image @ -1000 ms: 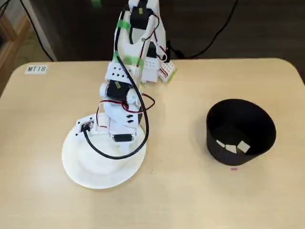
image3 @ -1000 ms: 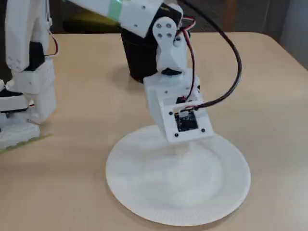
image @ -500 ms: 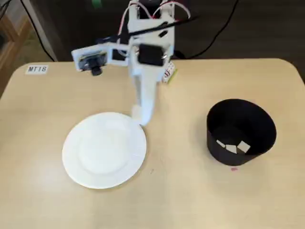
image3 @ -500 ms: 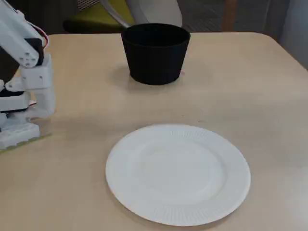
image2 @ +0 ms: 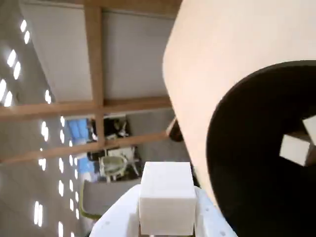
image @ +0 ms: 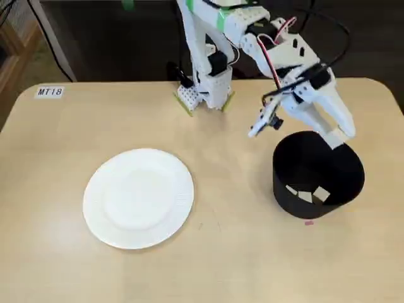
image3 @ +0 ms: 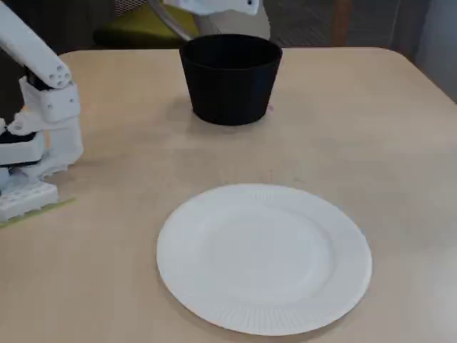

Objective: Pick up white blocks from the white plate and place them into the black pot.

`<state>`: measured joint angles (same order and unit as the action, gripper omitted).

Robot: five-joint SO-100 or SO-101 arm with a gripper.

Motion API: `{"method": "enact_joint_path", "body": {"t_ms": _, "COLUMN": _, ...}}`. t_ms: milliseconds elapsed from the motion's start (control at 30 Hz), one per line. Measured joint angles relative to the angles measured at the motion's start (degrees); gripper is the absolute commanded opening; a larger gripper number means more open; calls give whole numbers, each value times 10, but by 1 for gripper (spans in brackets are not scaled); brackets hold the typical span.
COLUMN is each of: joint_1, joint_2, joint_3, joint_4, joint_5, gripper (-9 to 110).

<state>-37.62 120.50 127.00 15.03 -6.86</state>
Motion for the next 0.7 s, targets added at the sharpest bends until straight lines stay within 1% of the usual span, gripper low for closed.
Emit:
{"method": "enact_joint_path", "body": {"t_ms": 233, "joint_1": 0, "joint_2": -33, "joint_3": 1, "joint_4": -11, "joint_5": -4, "gripper": -2}}
{"method": "enact_joint_path", "body": {"t_ms": 267, "joint_1": 0, "joint_2": -34, "joint_3": 1, "joint_4": -11, "joint_5": -4, "gripper": 0}}
{"method": "enact_joint_path", "body": {"t_ms": 367, "joint_1": 0, "joint_2": -34, "joint_3": 1, "joint_4": -11, "joint_5": -4, "gripper": 13}}
{"method": "enact_joint_path", "body": {"t_ms": 433, "joint_1": 0, "joint_2": -34, "joint_3": 3, "joint_4": -11, "joint_5": -4, "gripper": 16}}
{"method": "enact_joint_path", "body": {"t_ms": 633, "joint_1": 0, "joint_2": -23, "joint_3": 10, "joint_4": 9, "joint_5": -5, "gripper": 17}}
{"method": "enact_joint_path", "body": {"t_ms": 700, "joint_1": 0, "joint_2": -10, "joint_3": 11, "joint_4": 12, "joint_5": -8, "gripper": 13}}
